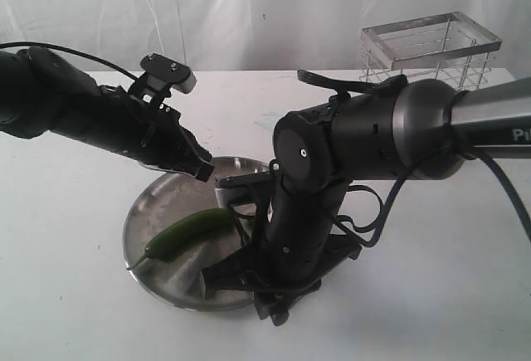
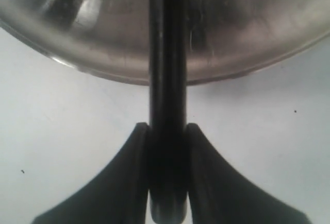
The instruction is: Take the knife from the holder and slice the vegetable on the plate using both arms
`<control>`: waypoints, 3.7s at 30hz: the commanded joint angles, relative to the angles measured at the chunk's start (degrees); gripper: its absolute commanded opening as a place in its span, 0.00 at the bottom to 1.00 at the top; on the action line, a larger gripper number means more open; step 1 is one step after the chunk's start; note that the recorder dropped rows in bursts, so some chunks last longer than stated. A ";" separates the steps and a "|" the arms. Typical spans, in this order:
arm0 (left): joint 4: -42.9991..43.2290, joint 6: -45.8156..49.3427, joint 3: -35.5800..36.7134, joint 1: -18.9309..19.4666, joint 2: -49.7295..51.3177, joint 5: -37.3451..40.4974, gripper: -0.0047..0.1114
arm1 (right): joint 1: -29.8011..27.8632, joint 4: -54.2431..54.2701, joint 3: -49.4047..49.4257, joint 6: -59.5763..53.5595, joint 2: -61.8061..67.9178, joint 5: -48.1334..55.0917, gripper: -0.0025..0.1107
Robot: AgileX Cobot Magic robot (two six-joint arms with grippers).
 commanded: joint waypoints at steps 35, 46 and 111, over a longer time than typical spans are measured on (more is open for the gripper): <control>-6.53 3.30 -1.79 0.12 4.37 2.81 0.04 | 0.14 0.22 0.11 0.64 1.64 -2.31 0.02; -6.53 3.30 -1.79 0.12 4.37 2.81 0.04 | 0.14 0.64 0.22 0.06 1.64 -2.46 0.02; -20.60 10.73 -5.71 1.58 13.86 9.28 0.04 | 0.14 2.30 0.33 0.25 1.64 -3.28 0.02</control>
